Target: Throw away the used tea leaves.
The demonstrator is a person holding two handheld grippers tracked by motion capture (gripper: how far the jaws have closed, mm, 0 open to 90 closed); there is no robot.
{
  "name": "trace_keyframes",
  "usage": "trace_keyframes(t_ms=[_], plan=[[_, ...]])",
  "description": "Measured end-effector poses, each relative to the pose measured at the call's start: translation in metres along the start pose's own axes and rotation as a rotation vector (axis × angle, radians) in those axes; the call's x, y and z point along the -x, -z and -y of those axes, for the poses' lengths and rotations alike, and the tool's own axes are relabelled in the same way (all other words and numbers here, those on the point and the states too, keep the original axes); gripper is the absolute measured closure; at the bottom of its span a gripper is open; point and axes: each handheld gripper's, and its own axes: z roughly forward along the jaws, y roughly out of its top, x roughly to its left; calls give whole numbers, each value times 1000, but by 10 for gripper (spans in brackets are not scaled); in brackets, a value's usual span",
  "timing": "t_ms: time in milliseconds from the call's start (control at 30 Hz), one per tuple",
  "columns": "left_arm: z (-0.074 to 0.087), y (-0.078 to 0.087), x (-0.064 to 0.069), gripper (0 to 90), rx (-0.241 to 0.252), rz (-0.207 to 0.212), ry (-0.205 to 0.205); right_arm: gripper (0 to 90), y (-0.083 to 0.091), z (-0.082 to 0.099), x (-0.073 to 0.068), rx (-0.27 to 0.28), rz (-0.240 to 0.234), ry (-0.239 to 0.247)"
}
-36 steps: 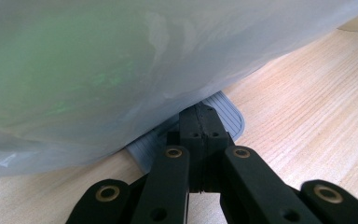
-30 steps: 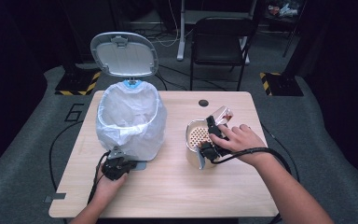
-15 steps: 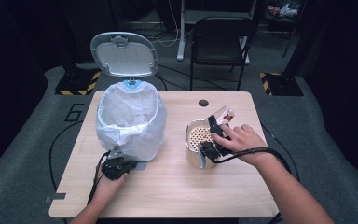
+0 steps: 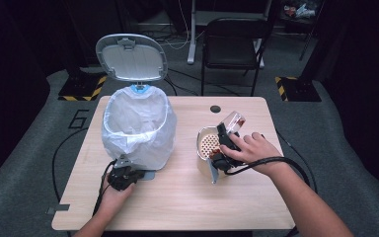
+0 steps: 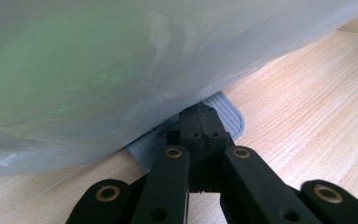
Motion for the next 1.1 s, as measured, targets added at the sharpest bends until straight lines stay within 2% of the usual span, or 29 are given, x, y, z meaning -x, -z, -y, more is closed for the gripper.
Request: trace_keyframes(t_ms=[67, 100, 133, 333, 767, 867, 933, 1033, 1100], plan=[[0, 0, 0, 900, 5, 1, 2, 469, 1, 0, -1, -9, 6, -17], [0, 0, -1, 900, -1, -1, -6, 469, 1, 0, -1, -9, 6, -17], [0, 0, 0, 900, 0, -3, 1, 469, 0, 0, 0, 1, 0, 2], [0, 0, 0, 900, 0, -1, 0, 469, 1, 0, -1, 5, 1, 8], [0, 0, 0, 900, 4, 2, 2, 469, 1, 1, 2, 7, -3, -4], [0, 0, 0, 900, 0, 0, 0, 468, 1, 3, 4, 16, -15, -67], [0, 0, 0, 900, 1, 0, 1, 468, 2, 6, 6, 20, -31, -151], [0, 0, 0, 900, 1, 0, 0, 467, 4, 9, 9, 26, -43, -244], [0, 0, 0, 900, 4, 3, 2, 468, 4, 11, 9, 30, -43, -280]])
